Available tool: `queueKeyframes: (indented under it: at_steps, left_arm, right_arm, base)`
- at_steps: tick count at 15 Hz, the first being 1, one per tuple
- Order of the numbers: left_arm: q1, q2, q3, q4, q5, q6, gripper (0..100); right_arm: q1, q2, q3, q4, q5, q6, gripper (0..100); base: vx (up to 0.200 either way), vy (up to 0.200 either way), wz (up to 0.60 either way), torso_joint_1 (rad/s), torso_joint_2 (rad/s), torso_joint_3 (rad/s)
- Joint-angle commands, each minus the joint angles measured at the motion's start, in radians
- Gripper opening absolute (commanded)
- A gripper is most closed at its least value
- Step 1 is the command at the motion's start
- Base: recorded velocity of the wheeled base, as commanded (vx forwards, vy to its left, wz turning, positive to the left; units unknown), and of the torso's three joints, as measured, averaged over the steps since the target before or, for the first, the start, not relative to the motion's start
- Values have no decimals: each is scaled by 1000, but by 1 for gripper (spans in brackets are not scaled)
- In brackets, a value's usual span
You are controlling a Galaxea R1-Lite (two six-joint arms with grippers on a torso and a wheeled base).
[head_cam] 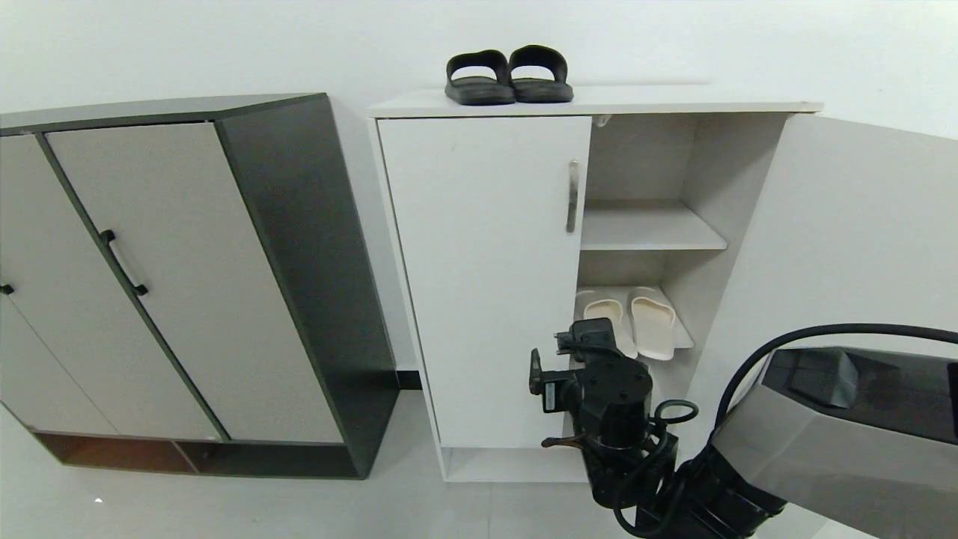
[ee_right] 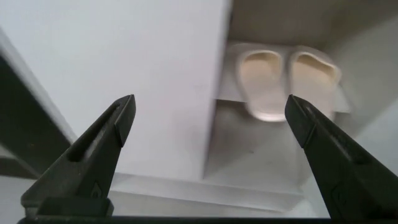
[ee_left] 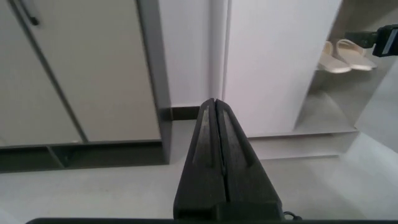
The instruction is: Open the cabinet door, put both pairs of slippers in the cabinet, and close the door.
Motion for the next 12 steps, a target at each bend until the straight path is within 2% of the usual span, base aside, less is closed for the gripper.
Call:
queueKeyframes:
  at_steps: [1, 4, 7, 12]
  left_arm:
    - [1, 1, 0, 0, 0, 0, 0]
    - [1, 1, 0, 0, 0, 0, 0]
    - [1, 1, 0, 0, 0, 0, 0]
    - [1, 1, 0, 0, 1, 0, 0]
  right_arm:
    - [-1, 4, 0, -3, 0, 0, 100]
    - [-4, 9, 23, -43, 37, -3, 100]
    - [-12, 30, 38, -97, 57, -65, 100]
    - [-15, 24, 63, -103, 86, -68, 100]
  base:
    - [0, 200, 0, 2, 2, 2]
    - [0, 200, 0, 1, 1, 4]
    - [0, 200, 0, 2, 2, 1]
    - [0, 0, 0, 0, 0, 0]
